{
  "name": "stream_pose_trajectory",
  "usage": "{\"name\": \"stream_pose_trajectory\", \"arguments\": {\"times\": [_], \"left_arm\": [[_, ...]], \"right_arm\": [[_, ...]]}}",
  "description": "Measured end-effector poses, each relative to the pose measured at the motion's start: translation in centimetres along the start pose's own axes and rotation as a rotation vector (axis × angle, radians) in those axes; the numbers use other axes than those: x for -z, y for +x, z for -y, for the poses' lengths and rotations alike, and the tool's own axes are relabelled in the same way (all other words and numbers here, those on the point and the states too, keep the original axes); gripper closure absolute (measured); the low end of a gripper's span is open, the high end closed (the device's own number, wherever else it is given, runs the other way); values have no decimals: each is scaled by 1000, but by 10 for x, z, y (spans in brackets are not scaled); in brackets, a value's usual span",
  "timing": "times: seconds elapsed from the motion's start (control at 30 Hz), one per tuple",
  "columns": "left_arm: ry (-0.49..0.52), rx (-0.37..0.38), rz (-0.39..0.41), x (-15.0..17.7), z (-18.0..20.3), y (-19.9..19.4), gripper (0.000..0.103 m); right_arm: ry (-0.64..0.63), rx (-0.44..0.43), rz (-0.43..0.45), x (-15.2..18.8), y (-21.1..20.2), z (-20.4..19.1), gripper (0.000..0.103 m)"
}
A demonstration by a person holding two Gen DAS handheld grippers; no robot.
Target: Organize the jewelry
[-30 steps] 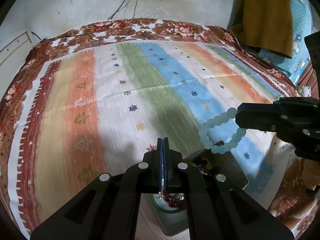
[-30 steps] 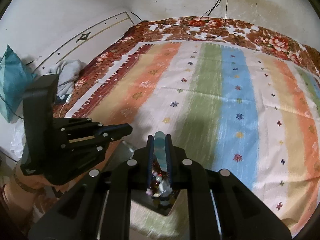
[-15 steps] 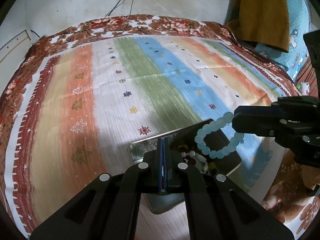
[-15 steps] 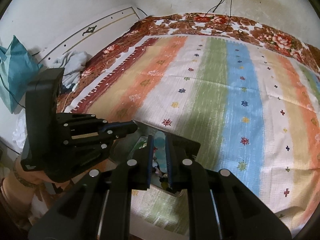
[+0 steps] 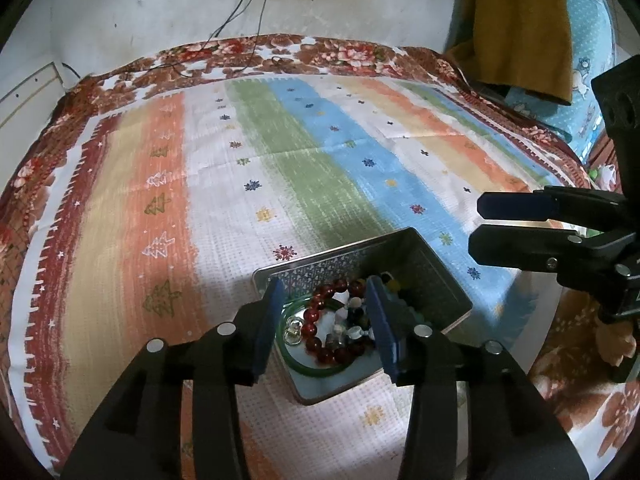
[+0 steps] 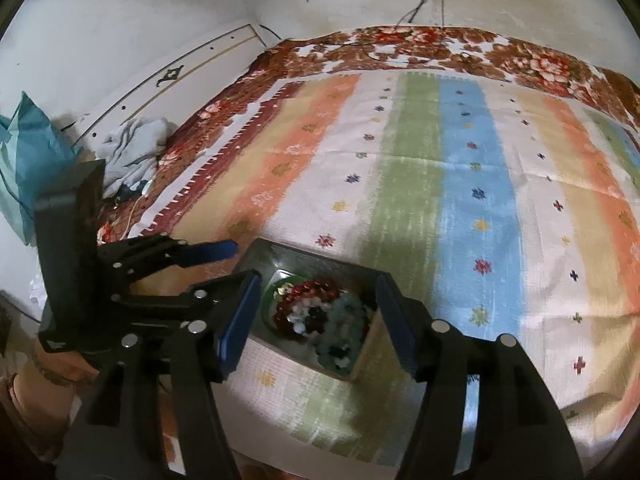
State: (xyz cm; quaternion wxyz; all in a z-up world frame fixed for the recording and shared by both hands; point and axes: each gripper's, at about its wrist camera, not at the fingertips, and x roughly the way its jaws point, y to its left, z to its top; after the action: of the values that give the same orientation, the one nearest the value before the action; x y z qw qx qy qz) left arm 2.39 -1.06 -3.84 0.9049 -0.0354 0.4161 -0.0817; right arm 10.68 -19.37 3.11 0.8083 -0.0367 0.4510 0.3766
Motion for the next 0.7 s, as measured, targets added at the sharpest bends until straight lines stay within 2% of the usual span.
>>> {"name": "stream_pose_trajectory", "arguments": {"times": [0.13,0.3,0.4,0.47,0.53,0.63,0.7], "left_arm": [[-4,-4,4,0,0,-2,55],[-12,-11,6,4,-1,-5,44],[-12,-17,8,6,-2,-8,35],[-4,-27,18,7,0,-11,23],[13,-43,35,10,2,-15,17],[27,-65,54,13,5,-19,7],[35,-82,47,15,6,-19,6]], "right_arm": [[15,-12,21,3,-6,1,33],[20,0,26,10,-9,1,26],[26,7,30,13,-11,1,19],[28,18,43,16,-15,1,12],[23,36,56,19,-17,0,8],[20,61,83,24,-23,1,5],[28,63,99,26,-27,2,5]]}}
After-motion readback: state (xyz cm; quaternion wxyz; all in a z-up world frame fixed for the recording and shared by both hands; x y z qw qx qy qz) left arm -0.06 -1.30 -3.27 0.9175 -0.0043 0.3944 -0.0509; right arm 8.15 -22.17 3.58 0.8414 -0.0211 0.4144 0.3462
